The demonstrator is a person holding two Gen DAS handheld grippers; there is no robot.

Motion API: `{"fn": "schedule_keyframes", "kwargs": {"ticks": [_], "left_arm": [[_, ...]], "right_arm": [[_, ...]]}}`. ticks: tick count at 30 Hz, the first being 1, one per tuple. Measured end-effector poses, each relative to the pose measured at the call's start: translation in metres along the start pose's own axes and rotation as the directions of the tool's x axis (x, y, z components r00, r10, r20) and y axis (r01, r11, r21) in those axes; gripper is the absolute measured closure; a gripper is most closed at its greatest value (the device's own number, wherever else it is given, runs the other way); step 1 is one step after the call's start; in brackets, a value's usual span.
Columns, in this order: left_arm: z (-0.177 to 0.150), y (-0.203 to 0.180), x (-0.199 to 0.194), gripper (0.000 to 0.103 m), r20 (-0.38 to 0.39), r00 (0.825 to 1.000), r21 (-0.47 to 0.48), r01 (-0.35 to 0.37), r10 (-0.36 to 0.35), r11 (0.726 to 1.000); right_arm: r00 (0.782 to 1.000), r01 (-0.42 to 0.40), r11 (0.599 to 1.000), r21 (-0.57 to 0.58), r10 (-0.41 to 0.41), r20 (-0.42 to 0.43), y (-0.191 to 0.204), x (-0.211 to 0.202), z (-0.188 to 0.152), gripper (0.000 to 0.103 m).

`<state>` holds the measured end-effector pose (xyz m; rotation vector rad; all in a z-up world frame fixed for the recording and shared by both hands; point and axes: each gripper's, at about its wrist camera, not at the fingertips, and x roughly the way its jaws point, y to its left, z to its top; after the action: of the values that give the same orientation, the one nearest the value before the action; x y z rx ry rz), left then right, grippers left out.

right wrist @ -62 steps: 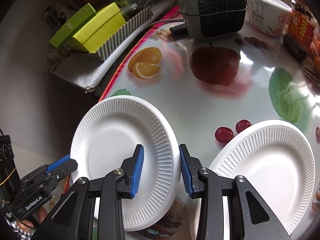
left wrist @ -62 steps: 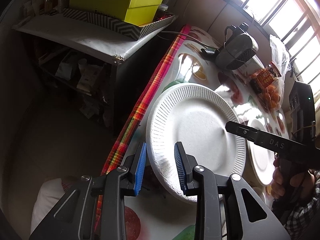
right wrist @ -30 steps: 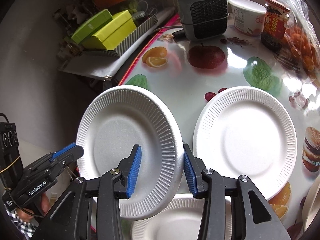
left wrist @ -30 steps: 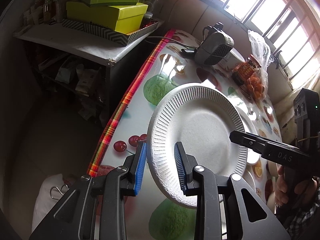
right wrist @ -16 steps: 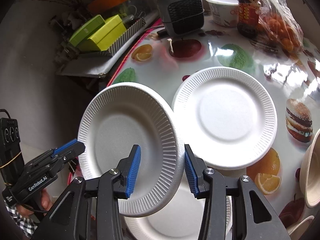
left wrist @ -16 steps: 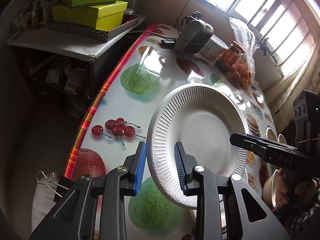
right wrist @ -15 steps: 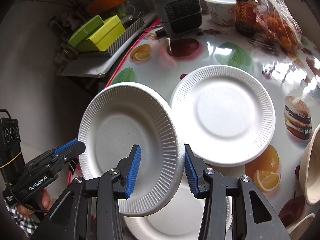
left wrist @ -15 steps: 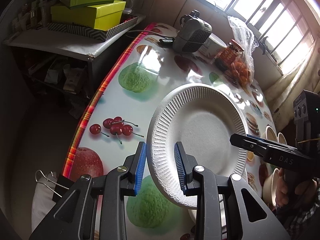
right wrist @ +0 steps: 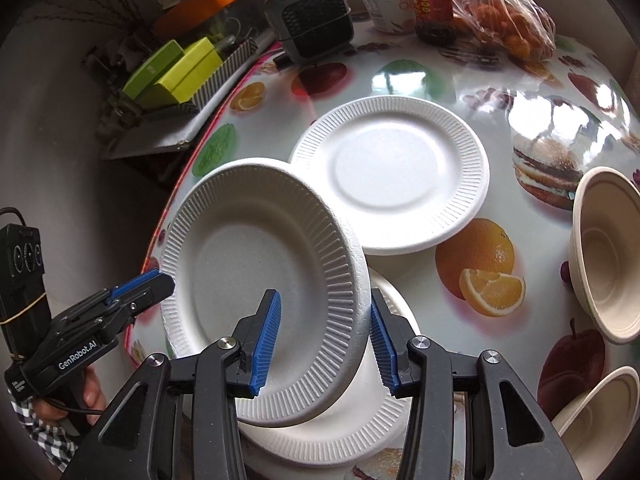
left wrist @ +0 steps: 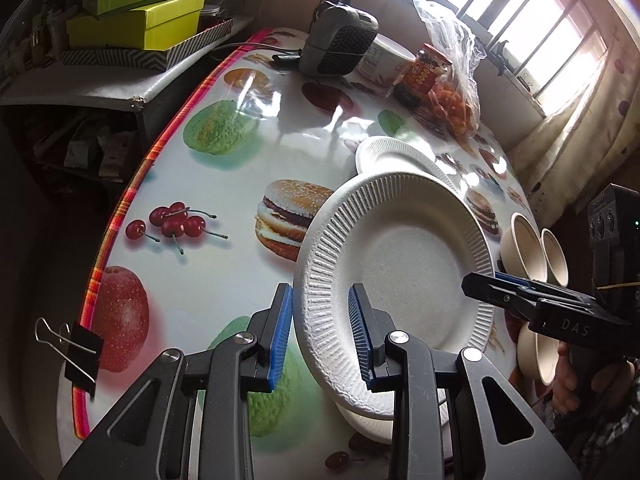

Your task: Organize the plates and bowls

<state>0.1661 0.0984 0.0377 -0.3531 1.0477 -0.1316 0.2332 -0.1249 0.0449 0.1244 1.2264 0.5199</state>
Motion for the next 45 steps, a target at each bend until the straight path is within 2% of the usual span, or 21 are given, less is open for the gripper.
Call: {"fn": "schedule_keyframes", "kwargs": {"ticks": [10, 25, 45], "left_arm": [[-0.015, -0.017, 0.013, 0.073, -0.051, 0.999, 0.042, 0.012, -0.010, 0.999], [-0.029, -0.022, 0.028, 0.073, -0.097, 0.995, 0.066, -0.001, 0.007, 0.998], [-0.031, -0.022, 0.033, 0.073, -0.112, 0.993, 0.073, -0.013, 0.021, 0.997]], "right_arm": [[1.000, 0.018, 0.999, 0.044, -0.017, -0.022, -0.021, -0.003, -0.024, 0.059], [0.998, 0.036, 0.997, 0.063, -0.032, -0.055, -0.033, 0.007, -0.037, 0.059], [0.994, 0.096, 0.995, -0.002, -0.096, -0.055, -0.026, 0.011, -0.041, 0.057]]}}
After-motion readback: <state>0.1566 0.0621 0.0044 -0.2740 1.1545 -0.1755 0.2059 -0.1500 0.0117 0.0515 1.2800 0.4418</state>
